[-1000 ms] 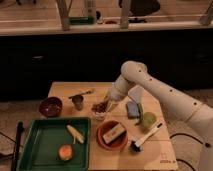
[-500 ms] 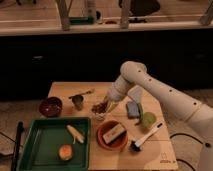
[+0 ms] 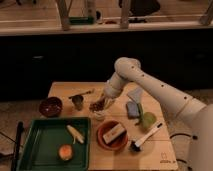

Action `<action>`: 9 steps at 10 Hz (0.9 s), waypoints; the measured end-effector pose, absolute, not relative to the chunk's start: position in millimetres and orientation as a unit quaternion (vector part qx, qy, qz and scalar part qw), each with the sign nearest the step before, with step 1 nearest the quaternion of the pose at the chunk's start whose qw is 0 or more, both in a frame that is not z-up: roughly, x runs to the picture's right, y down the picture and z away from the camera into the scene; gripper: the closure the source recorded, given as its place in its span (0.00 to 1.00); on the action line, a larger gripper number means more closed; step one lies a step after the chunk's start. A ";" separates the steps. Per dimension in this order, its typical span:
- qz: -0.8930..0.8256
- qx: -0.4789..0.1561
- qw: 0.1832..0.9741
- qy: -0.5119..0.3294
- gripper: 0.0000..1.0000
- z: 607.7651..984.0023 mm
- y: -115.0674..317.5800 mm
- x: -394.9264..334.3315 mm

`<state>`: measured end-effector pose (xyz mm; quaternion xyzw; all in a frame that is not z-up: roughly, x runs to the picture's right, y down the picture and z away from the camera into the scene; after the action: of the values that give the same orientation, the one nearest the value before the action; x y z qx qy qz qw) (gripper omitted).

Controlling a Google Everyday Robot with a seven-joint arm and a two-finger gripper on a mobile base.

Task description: Place grapes in paper cup

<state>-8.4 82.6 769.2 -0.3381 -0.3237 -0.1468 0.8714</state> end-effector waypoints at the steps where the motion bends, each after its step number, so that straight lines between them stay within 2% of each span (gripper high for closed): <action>1: -0.152 -0.338 0.870 -0.325 1.00 772.1 80.2 -11.5; 7: -0.163 -0.342 0.865 -0.328 0.98 777.2 78.3 -16.1; 9: -0.161 -0.341 0.865 -0.331 0.80 777.8 77.3 -15.6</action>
<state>-15.6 77.3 777.8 -0.3414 -0.3306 -0.1606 0.8651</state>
